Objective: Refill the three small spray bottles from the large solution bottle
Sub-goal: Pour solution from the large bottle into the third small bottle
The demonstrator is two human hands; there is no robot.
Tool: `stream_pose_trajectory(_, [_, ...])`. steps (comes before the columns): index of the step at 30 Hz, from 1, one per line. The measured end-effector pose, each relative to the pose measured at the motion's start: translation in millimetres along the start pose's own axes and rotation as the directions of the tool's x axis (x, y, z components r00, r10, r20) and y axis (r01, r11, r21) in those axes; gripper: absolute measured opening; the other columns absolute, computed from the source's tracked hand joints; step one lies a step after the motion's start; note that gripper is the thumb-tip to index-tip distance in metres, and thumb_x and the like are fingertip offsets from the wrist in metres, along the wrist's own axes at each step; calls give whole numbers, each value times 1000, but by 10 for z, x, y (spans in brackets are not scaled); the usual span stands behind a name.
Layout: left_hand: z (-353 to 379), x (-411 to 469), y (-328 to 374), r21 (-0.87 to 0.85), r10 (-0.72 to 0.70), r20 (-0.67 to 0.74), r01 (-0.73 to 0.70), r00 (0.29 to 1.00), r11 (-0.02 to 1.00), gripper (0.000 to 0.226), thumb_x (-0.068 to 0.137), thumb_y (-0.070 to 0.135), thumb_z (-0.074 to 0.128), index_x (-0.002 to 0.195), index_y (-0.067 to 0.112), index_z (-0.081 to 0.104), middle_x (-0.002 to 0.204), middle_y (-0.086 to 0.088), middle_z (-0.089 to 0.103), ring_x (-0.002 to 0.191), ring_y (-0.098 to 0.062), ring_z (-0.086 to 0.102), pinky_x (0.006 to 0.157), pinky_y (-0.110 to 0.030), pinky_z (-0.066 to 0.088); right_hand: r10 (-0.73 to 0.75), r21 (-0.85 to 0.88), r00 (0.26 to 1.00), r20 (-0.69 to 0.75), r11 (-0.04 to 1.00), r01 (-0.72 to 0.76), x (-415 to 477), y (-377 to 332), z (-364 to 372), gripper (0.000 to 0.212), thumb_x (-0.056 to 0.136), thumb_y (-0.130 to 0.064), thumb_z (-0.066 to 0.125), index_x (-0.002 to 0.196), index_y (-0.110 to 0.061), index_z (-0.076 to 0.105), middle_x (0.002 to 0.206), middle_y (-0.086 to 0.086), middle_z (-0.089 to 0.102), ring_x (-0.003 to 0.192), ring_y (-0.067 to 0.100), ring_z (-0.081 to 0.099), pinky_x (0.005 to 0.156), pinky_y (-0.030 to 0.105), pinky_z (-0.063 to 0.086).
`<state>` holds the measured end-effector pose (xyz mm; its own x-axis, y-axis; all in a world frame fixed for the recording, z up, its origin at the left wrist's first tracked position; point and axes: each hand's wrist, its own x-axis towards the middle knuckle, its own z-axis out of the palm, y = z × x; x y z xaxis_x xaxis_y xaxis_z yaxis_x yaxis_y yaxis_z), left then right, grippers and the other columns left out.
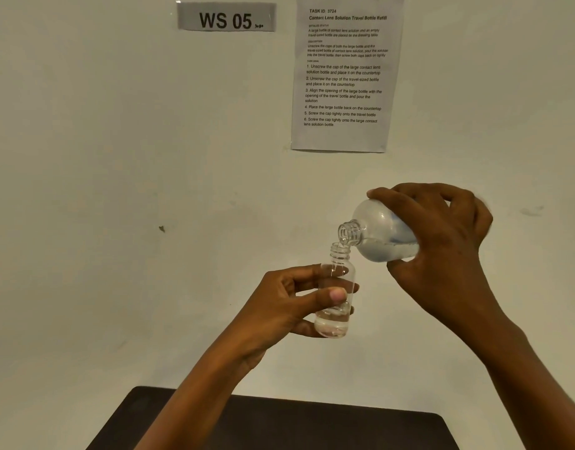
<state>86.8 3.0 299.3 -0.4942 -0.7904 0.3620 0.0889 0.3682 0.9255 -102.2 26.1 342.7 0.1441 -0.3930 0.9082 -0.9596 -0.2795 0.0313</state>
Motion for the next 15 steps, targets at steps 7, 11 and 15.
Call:
stream_pose_trajectory(7, [-4,11,-7,5,-5,-1,5,1000,1000,47,67,32,64,113,24,61,109,1,71,91,-18,71,71,-31,60,13,16,1000,13,1000,-13,6,4,0,80,54,1,79,121,-30,46,118,4,56,112,24,30,87,15,9])
stream_pose_trajectory(11, [0,16,-10,9,-6,-2,6,1000,1000,45,66,32,64,111,25,62,108,2,71,91,-17,72,70,-30,59,11,18,1000,13,1000,-11,-2,14,6,80,55,0,80,121,-29,46,117,5,56,112,24,30,95,9,0])
stream_pose_trajectory(15, [3,18,-15,10,-5,-4,5,1000,1000,42,67,32,64,108,27,62,105,4,72,90,-16,72,68,-28,59,8,20,1000,12,1000,-8,-5,21,15,79,54,1,80,121,-27,48,117,7,57,112,24,30,95,9,1])
